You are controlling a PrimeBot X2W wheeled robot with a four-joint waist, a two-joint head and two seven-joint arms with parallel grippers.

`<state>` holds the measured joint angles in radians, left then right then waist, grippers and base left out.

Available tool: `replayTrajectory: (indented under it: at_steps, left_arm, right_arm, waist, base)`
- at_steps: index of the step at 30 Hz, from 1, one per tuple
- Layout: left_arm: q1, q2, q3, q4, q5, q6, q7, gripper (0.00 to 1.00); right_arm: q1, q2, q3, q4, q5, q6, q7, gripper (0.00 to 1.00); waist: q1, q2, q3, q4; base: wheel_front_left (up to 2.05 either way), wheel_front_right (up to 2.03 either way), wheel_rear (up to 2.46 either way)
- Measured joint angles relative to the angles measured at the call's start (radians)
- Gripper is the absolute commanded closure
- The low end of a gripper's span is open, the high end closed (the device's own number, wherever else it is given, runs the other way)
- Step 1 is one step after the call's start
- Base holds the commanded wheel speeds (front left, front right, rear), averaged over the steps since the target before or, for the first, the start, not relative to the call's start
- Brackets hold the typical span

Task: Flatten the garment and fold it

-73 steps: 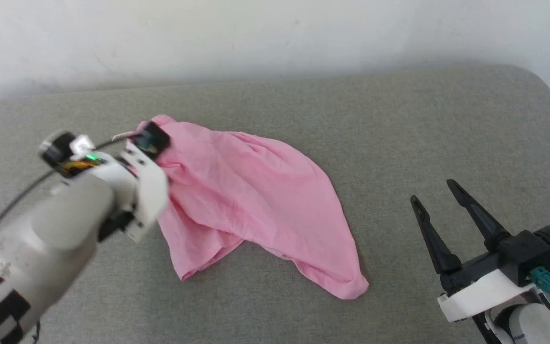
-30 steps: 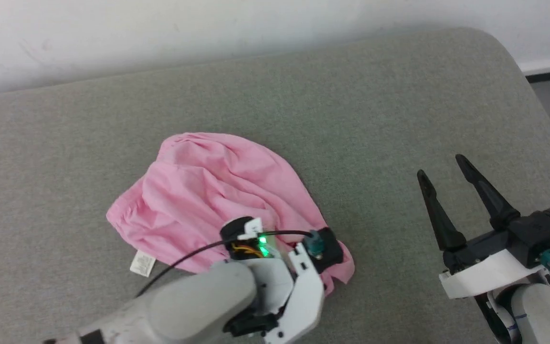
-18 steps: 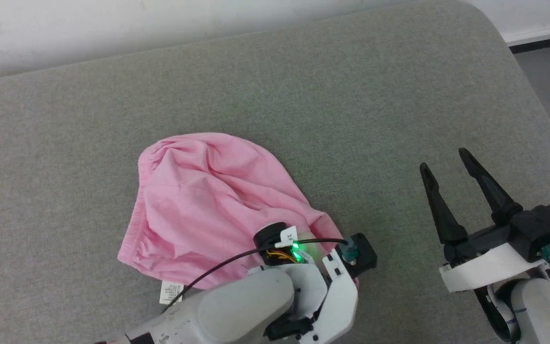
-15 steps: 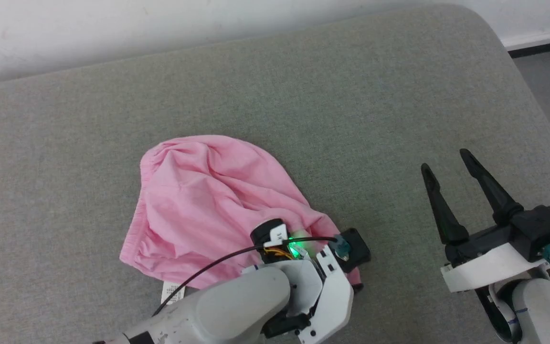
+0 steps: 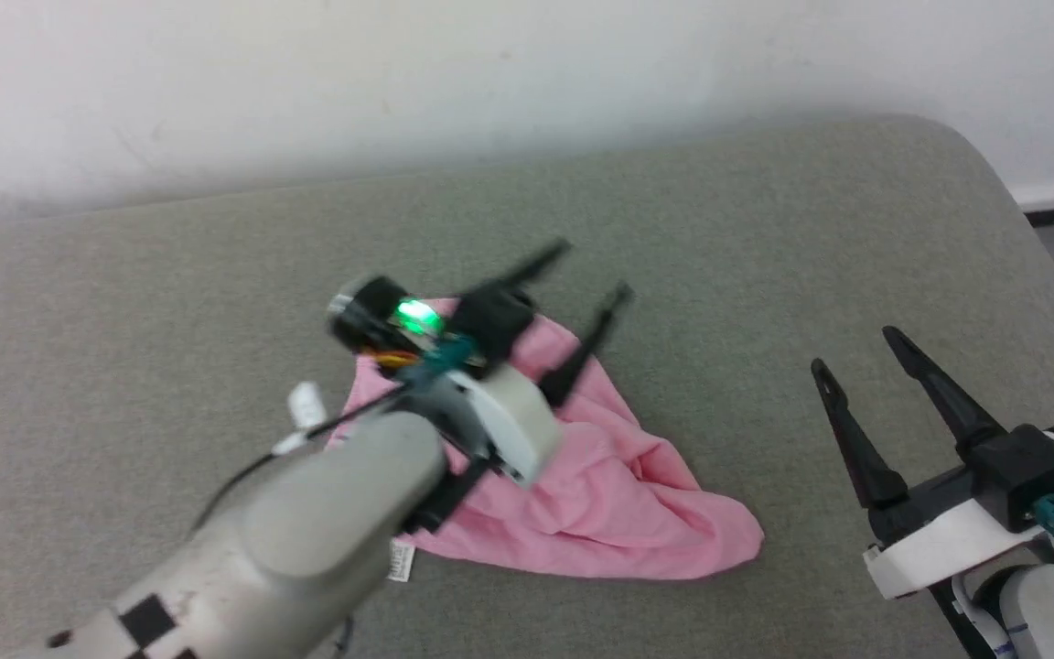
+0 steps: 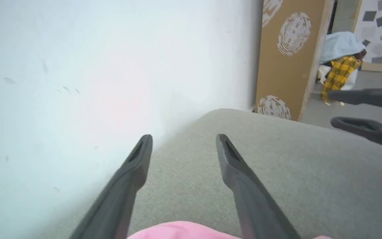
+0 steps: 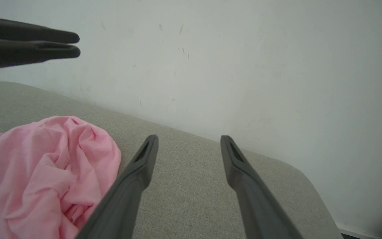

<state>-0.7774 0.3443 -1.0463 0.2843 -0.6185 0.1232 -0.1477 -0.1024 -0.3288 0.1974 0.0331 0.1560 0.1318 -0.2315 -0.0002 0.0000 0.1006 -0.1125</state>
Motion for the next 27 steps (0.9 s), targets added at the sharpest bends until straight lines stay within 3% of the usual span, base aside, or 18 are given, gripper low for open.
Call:
replayTrajectory:
  at_steps: [7,14,17,21,27]
  left_arm:
    - [0.119,0.157,0.203,-0.085,0.068,0.268,-0.107,0.00]
    - [0.349,0.239,0.447,-0.279,0.201,0.458,-0.109,0.00]
    - [0.466,0.240,0.527,-0.336,0.246,0.491,-0.109,0.00]
    - [0.572,0.207,0.614,-0.382,0.286,0.492,-0.109,0.00]
    - [0.638,0.125,0.723,-0.407,0.342,0.431,-0.109,0.00]
  right_arm:
    - [-0.065,-0.081,0.118,-0.019,0.011,0.000,0.104,0.00]
    - [-0.223,-0.227,0.382,0.022,0.152,0.000,0.355,0.00]
    - [-0.332,-0.280,0.514,0.054,0.256,0.000,0.486,0.00]
    - [-0.484,-0.300,0.649,0.109,0.390,0.000,0.643,0.00]
    - [-0.675,-0.246,0.748,0.249,0.510,0.000,0.725,0.00]
  waist:
    - [0.0000,0.0000,-0.024,0.045]
    - [0.0002,0.0000,-0.010,0.065]
    - [0.0002,0.0000,0.000,0.075]
    - [0.0001,0.0000,0.016,0.094]
    - [0.0002,0.0000,0.060,0.123]
  base:
    - [0.00,0.00,0.00]
    - [0.00,0.00,0.00]
    - [0.00,0.00,0.00]
    - [0.00,0.00,0.00]
    - [0.00,0.00,0.00]
